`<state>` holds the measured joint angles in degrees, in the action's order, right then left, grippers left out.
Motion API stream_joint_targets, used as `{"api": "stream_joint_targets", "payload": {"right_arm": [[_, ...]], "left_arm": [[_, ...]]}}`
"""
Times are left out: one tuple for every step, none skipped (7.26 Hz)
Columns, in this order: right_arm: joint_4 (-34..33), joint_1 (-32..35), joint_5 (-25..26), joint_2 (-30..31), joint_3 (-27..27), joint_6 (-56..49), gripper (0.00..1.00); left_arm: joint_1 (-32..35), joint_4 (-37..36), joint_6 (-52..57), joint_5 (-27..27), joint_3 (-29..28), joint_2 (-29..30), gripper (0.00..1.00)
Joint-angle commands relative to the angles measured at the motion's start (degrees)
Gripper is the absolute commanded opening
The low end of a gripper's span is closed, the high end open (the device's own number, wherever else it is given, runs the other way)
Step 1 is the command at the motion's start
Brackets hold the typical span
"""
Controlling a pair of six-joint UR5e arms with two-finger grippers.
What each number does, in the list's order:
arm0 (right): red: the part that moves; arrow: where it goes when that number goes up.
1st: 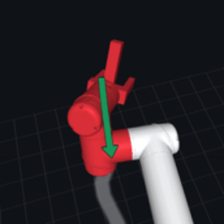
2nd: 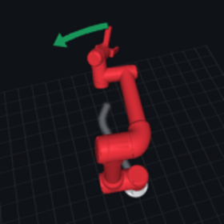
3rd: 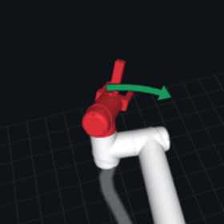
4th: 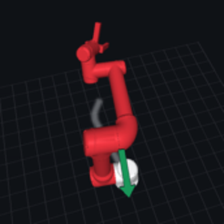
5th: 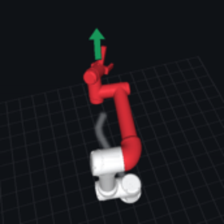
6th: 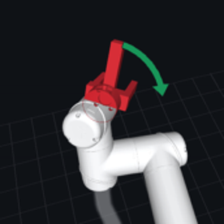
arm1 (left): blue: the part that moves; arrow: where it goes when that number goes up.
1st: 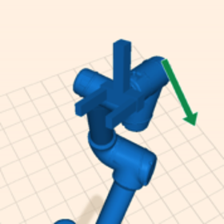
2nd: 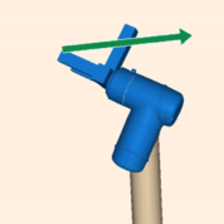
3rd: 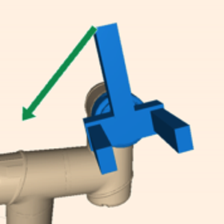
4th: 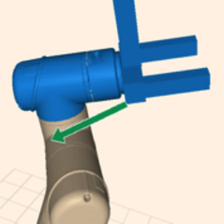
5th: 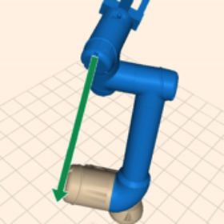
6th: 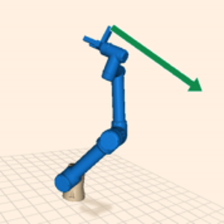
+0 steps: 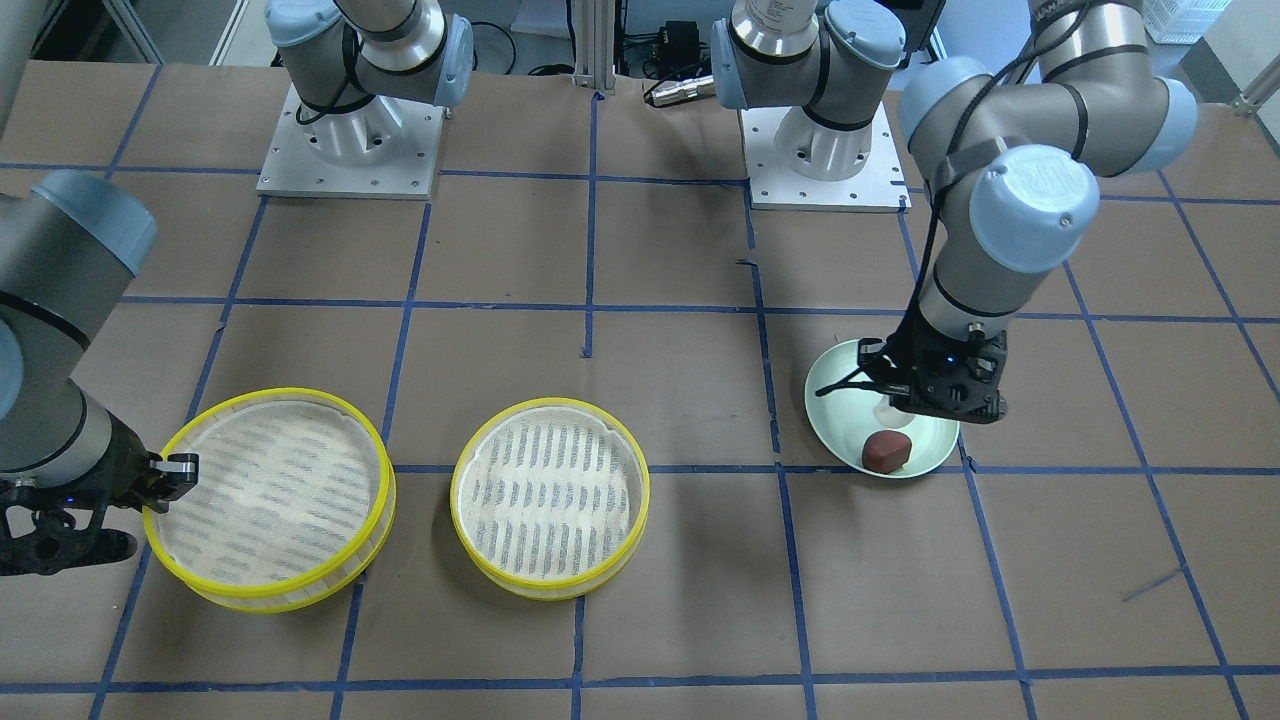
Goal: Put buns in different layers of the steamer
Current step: 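Set the top tier down beside the steamer while left carries white bun over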
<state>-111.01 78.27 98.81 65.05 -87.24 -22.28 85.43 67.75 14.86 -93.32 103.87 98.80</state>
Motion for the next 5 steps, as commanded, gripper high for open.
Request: {"api": "stream_joint_targets", "payload": {"right_arm": [[0.0,0.0,-0.1,0.0,0.0,0.1,0.08],[0.1,0.0,-0.1,0.0,-0.1,0.2,0.08],[0.2,0.0,-0.1,0.1,-0.2,0.4,0.08],[0.2,0.0,0.0,0.1,-0.5,0.6,0.08],[0.1,0.0,0.0,0.1,-0.6,0.7,0.08]], "left_arm": [[8.7,0.7,-16.7,10.3,-3.1,0.0,0.02],[11.6,-2.3,-24.3,13.4,-4.1,1.9,0.02],[13.8,-11.8,-30.3,16.6,-4.2,5.3,0.04],[14.1,-18.6,-32.5,19.6,-4.2,8.7,0.05],[14.2,-24.2,-33.6,23.3,-4.2,11.2,0.05]]}}
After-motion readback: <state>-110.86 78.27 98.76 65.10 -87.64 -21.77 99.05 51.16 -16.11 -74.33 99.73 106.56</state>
